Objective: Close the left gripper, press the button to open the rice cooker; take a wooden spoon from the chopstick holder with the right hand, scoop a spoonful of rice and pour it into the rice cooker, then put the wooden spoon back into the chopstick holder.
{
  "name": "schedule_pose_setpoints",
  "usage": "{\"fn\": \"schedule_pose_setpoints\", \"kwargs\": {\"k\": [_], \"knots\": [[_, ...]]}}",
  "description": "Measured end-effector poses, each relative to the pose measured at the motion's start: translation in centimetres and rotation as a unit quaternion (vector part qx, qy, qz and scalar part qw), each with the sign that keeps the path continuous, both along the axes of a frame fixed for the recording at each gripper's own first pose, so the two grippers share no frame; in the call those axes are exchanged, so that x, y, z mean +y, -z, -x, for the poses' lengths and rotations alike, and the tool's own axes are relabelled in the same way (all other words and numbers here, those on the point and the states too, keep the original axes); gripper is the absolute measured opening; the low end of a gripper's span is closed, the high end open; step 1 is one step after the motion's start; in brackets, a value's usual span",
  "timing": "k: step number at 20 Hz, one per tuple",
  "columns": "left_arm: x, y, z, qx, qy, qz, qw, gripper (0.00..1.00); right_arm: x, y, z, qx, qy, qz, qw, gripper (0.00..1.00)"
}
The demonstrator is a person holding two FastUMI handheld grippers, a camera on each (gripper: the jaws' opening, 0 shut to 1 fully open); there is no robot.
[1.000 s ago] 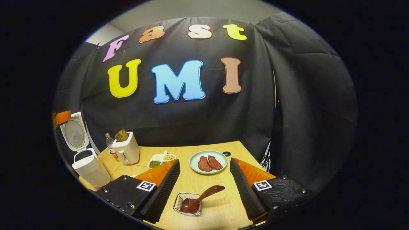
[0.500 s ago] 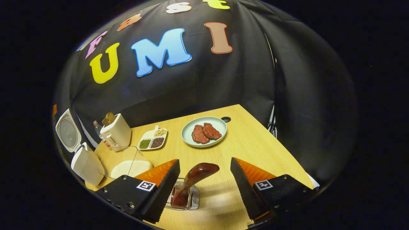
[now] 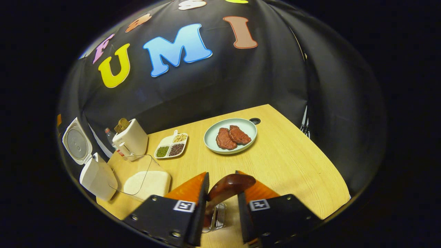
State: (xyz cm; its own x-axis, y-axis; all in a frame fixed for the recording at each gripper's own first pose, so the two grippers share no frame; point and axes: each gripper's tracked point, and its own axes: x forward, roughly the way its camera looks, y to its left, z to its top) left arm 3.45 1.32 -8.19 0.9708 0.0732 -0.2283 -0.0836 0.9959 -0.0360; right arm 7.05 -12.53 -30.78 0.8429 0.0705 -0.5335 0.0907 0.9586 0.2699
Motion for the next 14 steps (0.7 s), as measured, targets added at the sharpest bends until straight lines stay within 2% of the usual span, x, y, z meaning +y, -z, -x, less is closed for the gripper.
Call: {"fn": "schedule_pose_setpoints", "kwargs": {"k": [1,3,5,10,12,14], "knots": [[0.4,-0.3,-0.3,-0.006,0.005,-0.008,1.0,1.0,0.8,-0.2,0.2,0.0,-0.001,-0.015,1.0,0.3],[1.2,-0.6,-0.8,-0.013,0.017,-0.01,1.0,1.0,1.2,-0.6,0.6,0.005,0.013,-0.021,1.0,0.14],[2.0,-0.9,-1.0,-0.022,0.025,-0.003,0.999,0.99,1.8,-1.6,0.8,-0.005,0.023,-0.008,1.0,0.09],[4.8,-1.7,-0.7,-0.046,0.038,0.012,0.998,1.0,3.4,-7.1,1.5,-0.035,0.036,0.027,0.998,0.09],[6.3,-1.4,-0.3,-0.045,0.036,0.009,0.998,1.0,4.9,-10.6,0.9,-0.064,0.034,0.022,0.997,0.09],[7.9,-1.3,0.2,-0.048,0.031,0.007,0.998,1.0,7.7,-14.0,-0.2,-0.1,0.013,0.006,0.995,0.09]]}}
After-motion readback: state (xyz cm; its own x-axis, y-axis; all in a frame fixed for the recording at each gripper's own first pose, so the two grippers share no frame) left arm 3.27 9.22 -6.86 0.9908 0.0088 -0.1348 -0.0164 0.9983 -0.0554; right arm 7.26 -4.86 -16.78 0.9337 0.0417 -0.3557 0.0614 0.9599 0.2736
